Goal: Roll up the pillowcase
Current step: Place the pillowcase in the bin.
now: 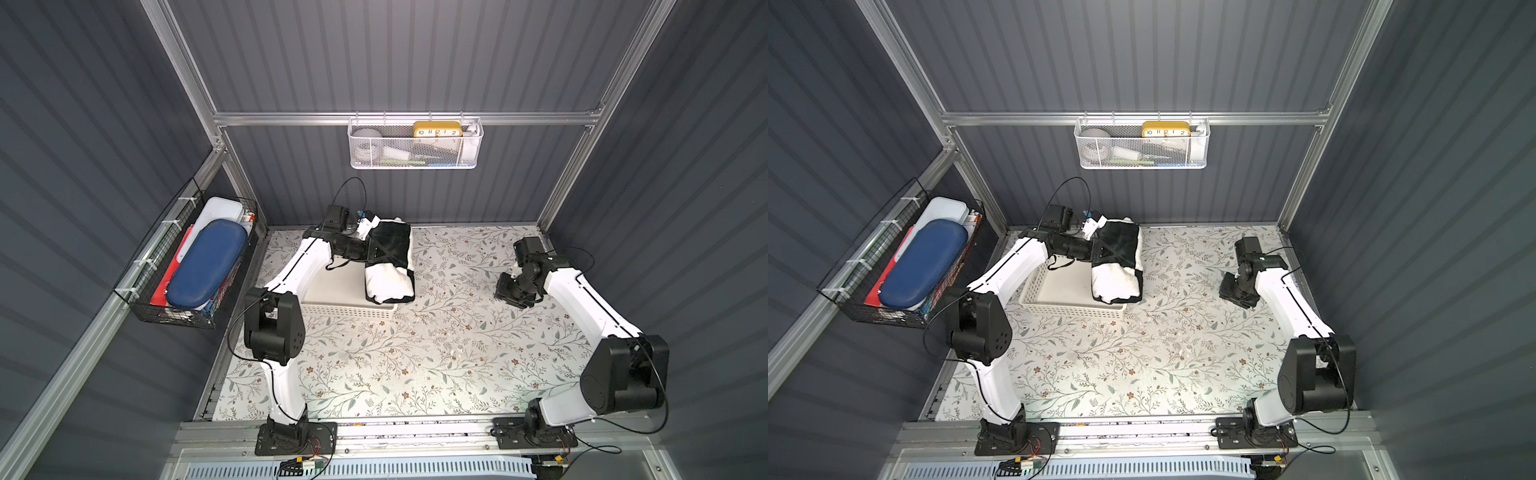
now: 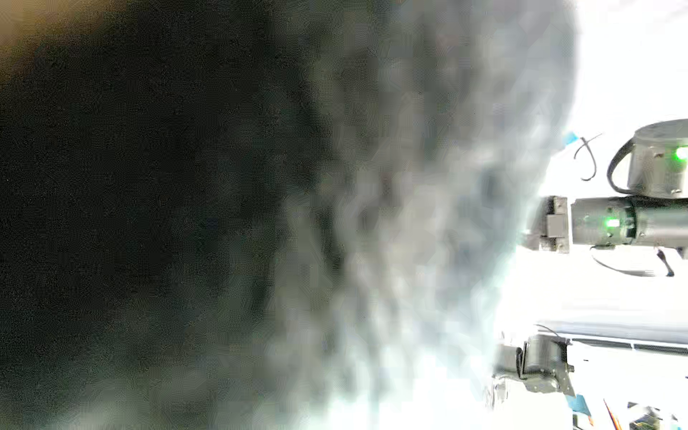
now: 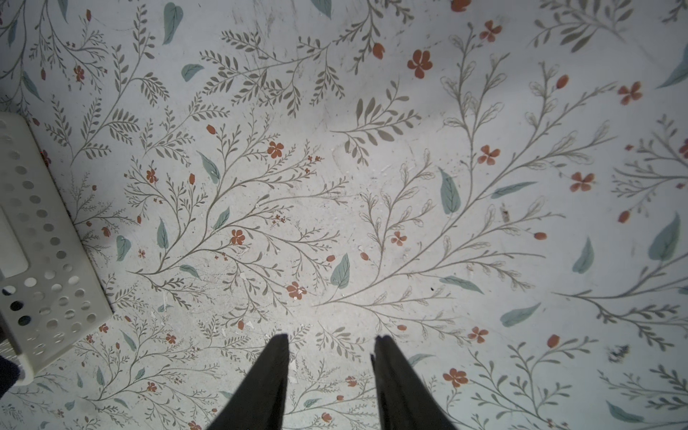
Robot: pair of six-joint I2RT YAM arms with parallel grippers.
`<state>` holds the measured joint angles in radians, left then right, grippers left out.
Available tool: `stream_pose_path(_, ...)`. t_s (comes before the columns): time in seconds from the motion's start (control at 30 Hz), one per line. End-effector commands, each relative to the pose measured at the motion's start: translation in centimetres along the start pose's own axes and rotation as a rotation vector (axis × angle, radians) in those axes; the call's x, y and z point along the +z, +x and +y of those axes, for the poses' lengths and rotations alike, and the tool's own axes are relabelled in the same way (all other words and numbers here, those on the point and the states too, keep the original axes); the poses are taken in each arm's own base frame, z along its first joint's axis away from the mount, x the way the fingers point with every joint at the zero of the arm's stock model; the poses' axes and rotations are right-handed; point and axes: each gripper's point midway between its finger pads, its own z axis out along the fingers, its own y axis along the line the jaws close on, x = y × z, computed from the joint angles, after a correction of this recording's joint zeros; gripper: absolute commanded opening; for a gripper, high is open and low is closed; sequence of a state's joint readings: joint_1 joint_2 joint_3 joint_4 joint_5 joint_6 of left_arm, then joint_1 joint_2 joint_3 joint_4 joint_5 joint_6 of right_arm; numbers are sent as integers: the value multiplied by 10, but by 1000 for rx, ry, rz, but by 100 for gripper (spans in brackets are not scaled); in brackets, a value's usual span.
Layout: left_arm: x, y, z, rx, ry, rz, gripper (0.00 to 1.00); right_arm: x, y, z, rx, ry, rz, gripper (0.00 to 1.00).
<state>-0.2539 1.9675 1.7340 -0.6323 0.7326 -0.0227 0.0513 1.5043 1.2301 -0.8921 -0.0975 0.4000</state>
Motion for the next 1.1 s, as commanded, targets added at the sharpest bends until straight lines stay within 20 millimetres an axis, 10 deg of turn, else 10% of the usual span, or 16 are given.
stream_pose_path(0.0, -9, -14, 9, 61, 39, -27, 0, 7, 8, 4, -12, -12, 34, 42)
stream_pose_path(0.7, 39, 60, 154, -165, -264, 180, 0, 9, 11, 4, -30, -3, 46, 42)
stream_pose_path(0.87, 37, 62, 173, -176, -419, 199, 43, 10, 11, 7, -41, 2, 51, 43)
stream_pose_path(1.07, 10, 25, 145, -115, -439, 82, 82, 7, 11, 7, -50, 6, 43, 45)
